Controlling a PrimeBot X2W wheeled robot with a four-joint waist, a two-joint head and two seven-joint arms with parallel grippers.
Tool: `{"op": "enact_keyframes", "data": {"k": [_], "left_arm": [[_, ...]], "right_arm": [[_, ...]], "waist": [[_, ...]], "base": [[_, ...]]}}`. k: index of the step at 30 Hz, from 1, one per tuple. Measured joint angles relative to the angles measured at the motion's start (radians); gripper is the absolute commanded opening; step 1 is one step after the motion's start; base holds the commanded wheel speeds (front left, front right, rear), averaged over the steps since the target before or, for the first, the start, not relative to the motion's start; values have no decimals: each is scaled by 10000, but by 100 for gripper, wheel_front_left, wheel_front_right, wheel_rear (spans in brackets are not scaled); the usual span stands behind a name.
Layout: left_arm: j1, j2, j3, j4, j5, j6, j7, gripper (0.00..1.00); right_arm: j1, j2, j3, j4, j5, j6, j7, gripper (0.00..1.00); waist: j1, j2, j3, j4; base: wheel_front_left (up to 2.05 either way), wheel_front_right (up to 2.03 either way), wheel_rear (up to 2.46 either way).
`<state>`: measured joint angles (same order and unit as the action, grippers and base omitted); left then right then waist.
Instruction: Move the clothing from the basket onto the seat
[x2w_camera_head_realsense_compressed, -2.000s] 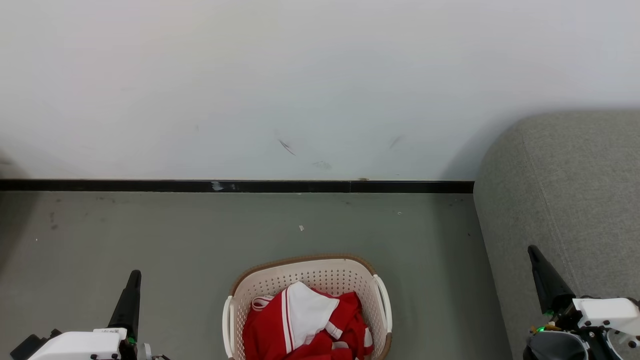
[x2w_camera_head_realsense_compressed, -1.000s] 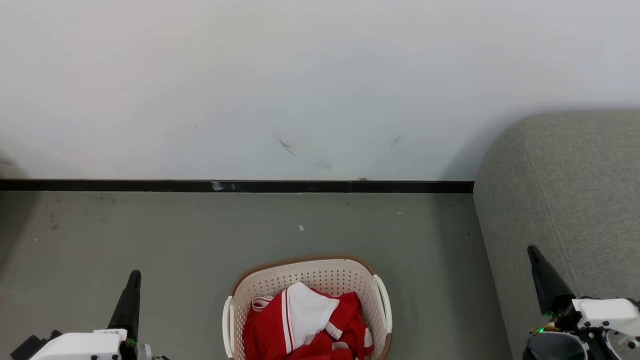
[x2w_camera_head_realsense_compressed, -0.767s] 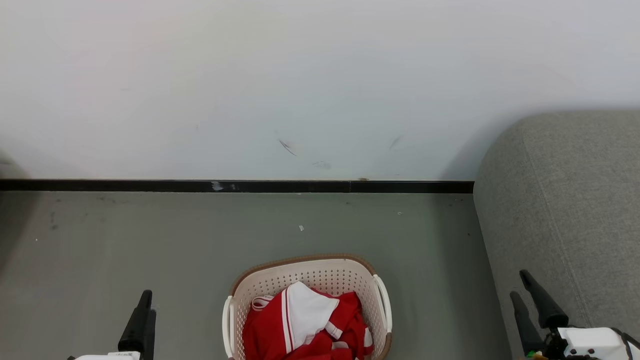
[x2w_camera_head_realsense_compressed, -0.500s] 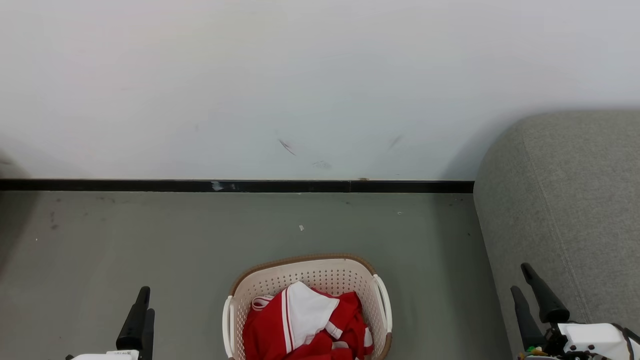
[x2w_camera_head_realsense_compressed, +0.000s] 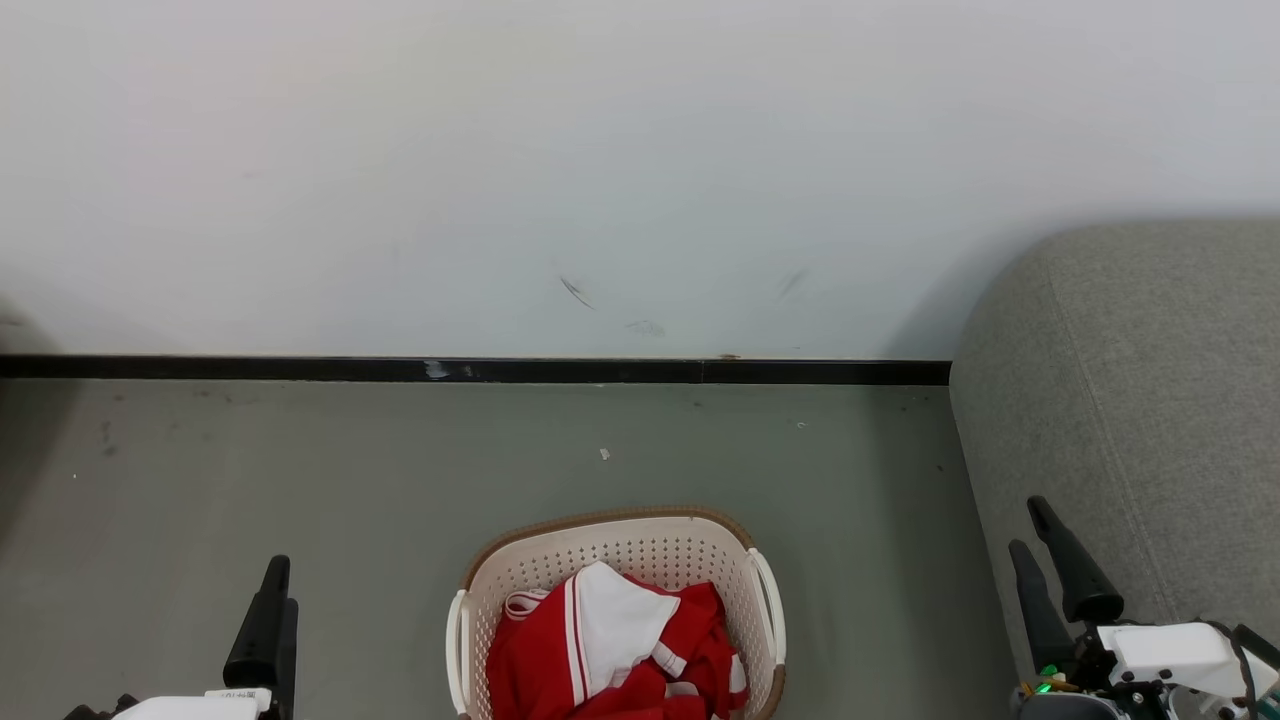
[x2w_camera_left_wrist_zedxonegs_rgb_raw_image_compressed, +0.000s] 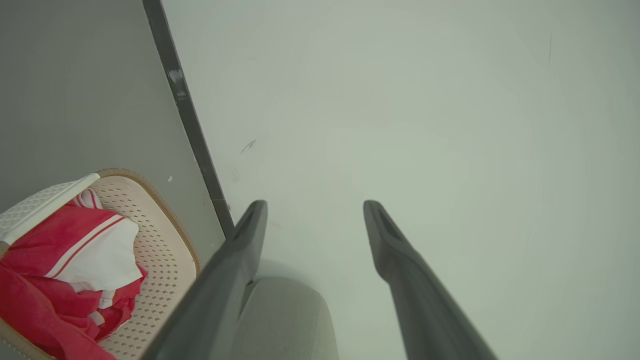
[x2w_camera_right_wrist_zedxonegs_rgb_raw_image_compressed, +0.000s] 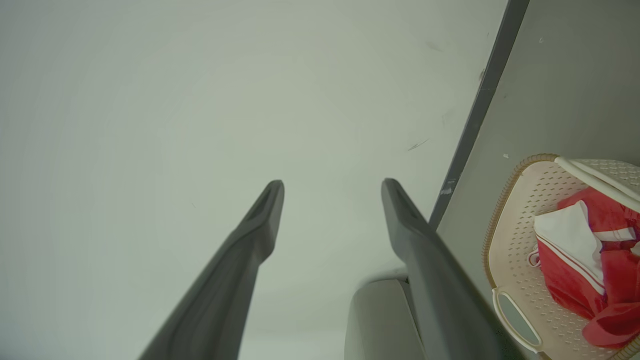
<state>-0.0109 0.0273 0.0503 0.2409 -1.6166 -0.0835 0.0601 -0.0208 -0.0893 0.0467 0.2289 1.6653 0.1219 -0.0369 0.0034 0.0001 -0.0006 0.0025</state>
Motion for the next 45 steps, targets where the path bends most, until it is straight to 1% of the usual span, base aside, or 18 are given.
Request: {"op": "enact_keyframes", "data": {"k": [8, 18, 19, 27, 32, 35, 45], "left_arm": [[-28, 84, -21, -303, 343, -31, -127, 100], [-41, 357, -224, -688, 1045, -86, -445, 100], [-41, 416, -282, -767, 1216, -86, -470, 100], [-41, 727, -598, -1020, 2046, -132, -840, 100], [-40, 1081, -943, -1197, 2955, -161, -1110, 100], [-40, 1162, -1103, -1260, 3289, -174, -1287, 100], [-40, 1638, -1578, -1313, 4989, -249, -1829, 100]], "right_arm": [[-58, 33, 138, -320, -522, 0, -234, 100], [-87, -132, 424, -608, -1755, 0, -472, 100], [-87, -186, 464, -623, -2073, 2, -570, 100], [-88, -274, 495, -742, -3310, 2, -786, 100], [-93, -332, 497, -819, -4226, 2, -895, 100], [-100, -343, 497, -855, -4792, 2, -978, 100], [-221, -349, 380, -903, -6955, 4, -1231, 100]], "waist": [[41, 0, -36, 15], [51, 0, -73, 23], [48, 0, -78, 24], [17, 0, -77, 22], [-4, 0, -66, 12], [-13, 0, -57, 8], [-25, 0, -41, -5]], "base": [[0, 0, 0], [0, 0, 0], [0, 0, 0], [0, 0, 0], [0, 0, 0], [0, 0, 0], [0, 0, 0]]}}
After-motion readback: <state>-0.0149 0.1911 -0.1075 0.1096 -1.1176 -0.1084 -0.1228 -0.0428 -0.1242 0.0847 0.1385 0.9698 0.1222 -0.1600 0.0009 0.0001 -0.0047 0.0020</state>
